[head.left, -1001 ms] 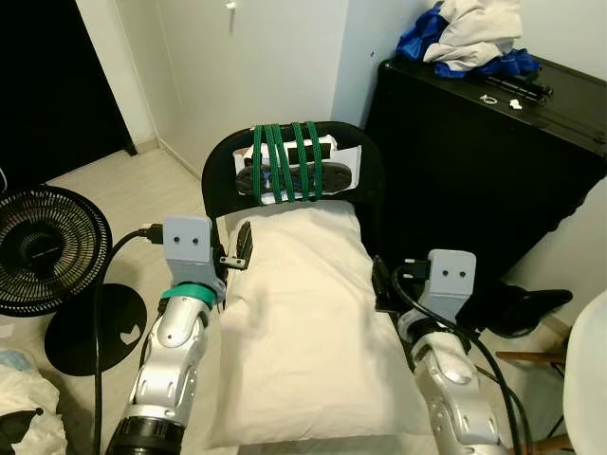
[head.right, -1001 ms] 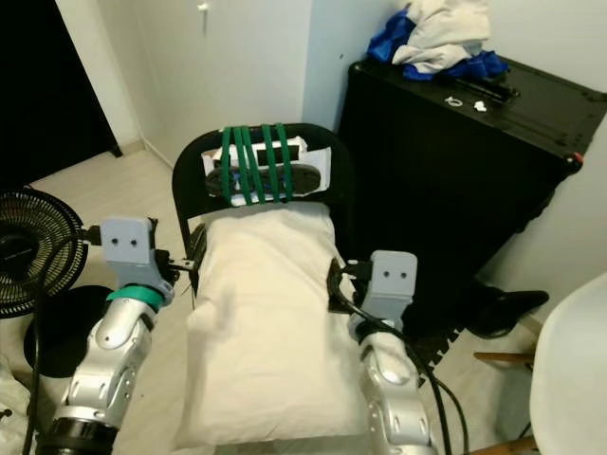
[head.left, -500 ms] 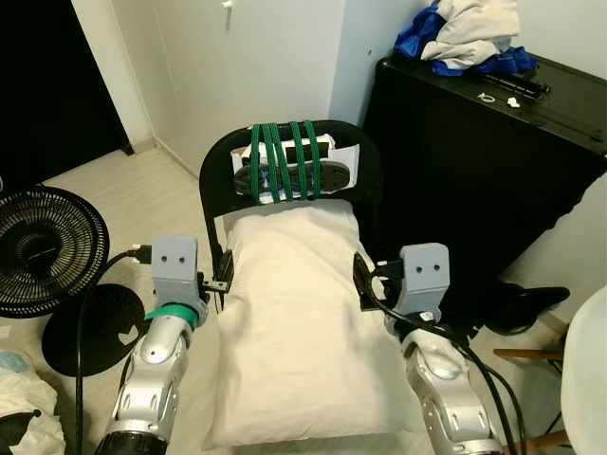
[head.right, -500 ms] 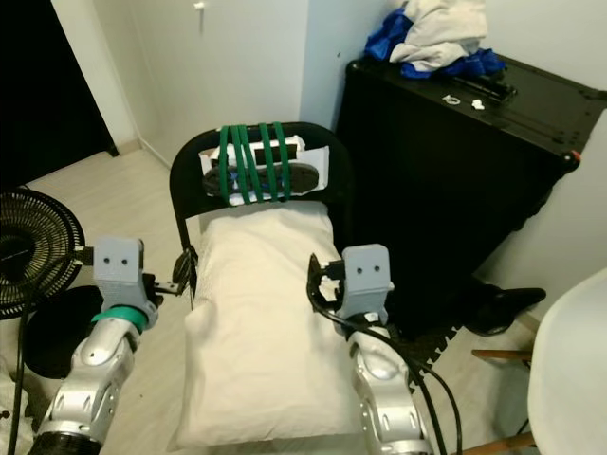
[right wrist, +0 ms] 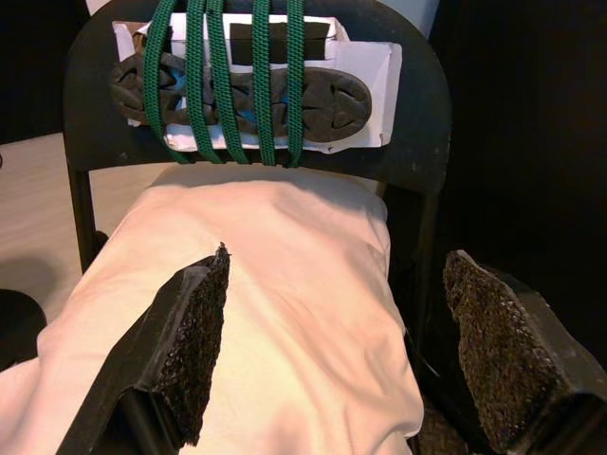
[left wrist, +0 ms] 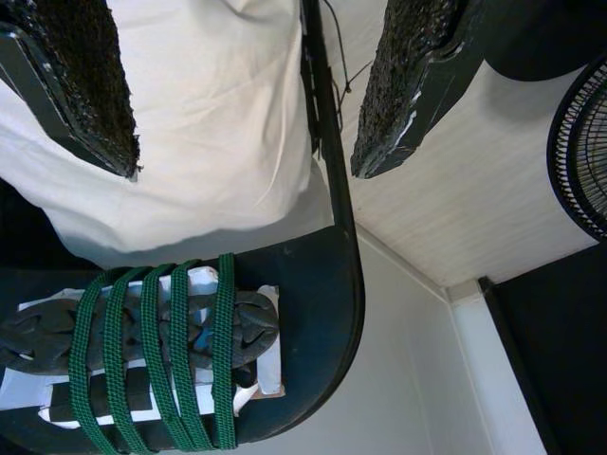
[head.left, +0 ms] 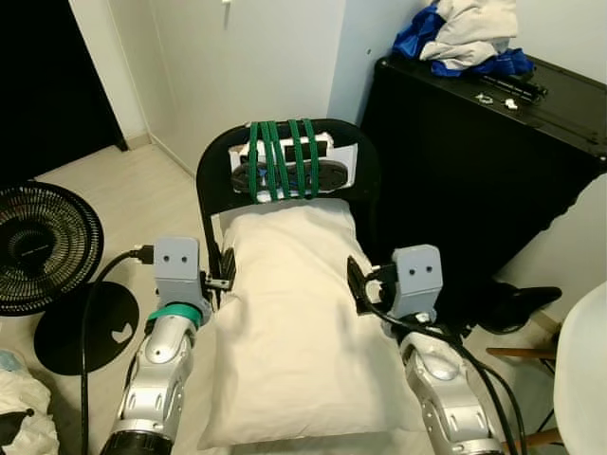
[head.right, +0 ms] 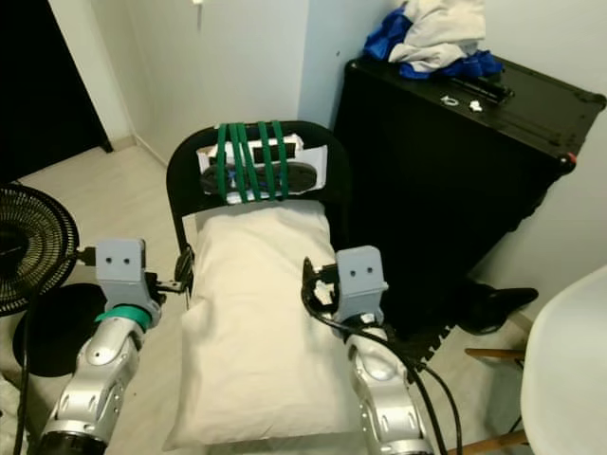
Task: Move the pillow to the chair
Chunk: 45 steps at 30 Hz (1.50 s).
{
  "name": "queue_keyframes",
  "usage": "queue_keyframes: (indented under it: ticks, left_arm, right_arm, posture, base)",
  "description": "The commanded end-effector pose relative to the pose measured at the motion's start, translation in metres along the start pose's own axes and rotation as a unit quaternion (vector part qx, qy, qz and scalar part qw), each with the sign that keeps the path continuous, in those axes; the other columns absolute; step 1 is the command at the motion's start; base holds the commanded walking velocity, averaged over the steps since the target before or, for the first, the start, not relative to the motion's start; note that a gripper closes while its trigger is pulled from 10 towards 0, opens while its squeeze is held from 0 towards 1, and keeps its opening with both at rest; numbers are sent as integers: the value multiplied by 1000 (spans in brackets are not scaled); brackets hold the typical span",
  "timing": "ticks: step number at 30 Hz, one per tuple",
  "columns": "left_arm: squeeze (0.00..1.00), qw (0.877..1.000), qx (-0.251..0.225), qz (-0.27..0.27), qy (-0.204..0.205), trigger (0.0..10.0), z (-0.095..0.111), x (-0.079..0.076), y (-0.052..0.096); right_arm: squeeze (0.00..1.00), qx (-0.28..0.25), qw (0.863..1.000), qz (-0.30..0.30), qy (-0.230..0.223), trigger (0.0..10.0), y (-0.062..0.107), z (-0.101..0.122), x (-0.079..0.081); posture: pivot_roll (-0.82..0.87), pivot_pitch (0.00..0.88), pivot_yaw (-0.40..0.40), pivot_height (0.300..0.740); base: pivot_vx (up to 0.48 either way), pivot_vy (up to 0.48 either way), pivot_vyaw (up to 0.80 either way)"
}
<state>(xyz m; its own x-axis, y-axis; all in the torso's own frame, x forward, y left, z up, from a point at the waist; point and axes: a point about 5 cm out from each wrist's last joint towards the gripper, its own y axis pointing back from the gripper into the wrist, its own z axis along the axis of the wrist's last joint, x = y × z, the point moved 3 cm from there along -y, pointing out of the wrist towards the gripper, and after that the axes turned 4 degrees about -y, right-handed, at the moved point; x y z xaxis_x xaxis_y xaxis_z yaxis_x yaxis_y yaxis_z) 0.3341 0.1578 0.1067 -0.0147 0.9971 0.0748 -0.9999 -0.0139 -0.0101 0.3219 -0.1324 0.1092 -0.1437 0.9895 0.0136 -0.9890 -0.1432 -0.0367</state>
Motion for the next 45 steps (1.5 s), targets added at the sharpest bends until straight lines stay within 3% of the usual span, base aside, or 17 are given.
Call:
queue_keyframes:
  ticks: [1, 18, 45]
  left_arm:
    - [0, 1000, 3, -5, -1, 10000, -1, -4, -1]
    - [0, 1000, -2, -25, 1, 10000, 3, -15, -4]
    - [0, 999, -5, -38, -8, 10000, 7, -16, -6]
  right_arm:
    - [0, 10, 1000, -9, -4, 10000, 3, -6, -4]
    - [0, 3, 999, -25, 27, 10000, 5, -5, -7]
    - [0, 0, 999, -30, 14, 10000, 3, -5, -6]
  posture:
    - [-12, 52, 26, 740]
    - [-16, 53, 41, 740]
    - [2, 48, 48, 740]
  base:
    - [0, 0, 0]
    - [0, 0, 0]
    - [0, 0, 800]
